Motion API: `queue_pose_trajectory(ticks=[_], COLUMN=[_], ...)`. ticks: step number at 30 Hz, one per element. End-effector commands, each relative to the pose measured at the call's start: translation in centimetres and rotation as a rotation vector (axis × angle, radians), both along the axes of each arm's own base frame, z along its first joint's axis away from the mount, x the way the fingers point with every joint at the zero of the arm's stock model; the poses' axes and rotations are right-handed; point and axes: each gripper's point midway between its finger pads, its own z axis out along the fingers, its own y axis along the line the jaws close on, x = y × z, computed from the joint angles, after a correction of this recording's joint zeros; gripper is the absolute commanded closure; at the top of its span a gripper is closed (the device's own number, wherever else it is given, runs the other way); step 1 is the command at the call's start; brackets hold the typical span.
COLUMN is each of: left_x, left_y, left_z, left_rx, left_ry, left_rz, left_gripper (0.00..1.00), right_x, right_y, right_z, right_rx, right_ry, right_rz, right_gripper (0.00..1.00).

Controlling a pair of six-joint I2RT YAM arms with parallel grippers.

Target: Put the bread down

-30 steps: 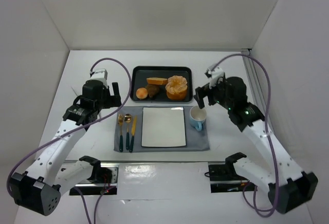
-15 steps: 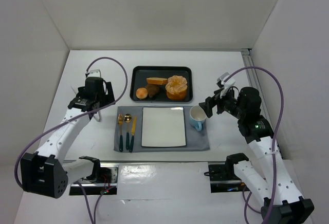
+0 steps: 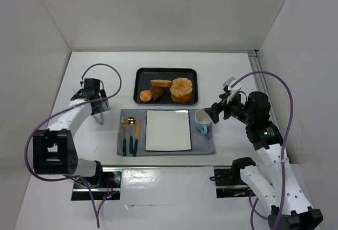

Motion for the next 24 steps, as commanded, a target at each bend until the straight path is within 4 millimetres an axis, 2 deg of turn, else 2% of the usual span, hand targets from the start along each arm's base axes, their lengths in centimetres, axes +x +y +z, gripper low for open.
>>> queue_pose_trajectory(ticks=[1,5,9,24], left_x=[0.6,0.4,0.9,3.7], left_y=[0.8,1.7,2.1,1.7], left_z=[-0.3,-1.1,-1.4,-2.2], left_rx=[-0.019,-0.044,-0.077,-0.124], left_ry=[0.008,0.030,0.025,0.005], left_rz=[0.060,0.091,0.082,0.040], left_gripper=[0.02,0.03,0.05,0.06], right_x=[-0.4,-0.7,-0.8,-1.0], right_y=[0.1,0.2,0.3,0.5], right_z=[0.9,1.1,1.4,1.4], right_rx=[-0.005,-0.001,0.002,0.002], right_ry=[-0.041,-0.049,-0.049,-0.049], right_rz=[0.022,0.030,0.039,0.048], right_gripper=[0.00,0.00,0.00,0.00])
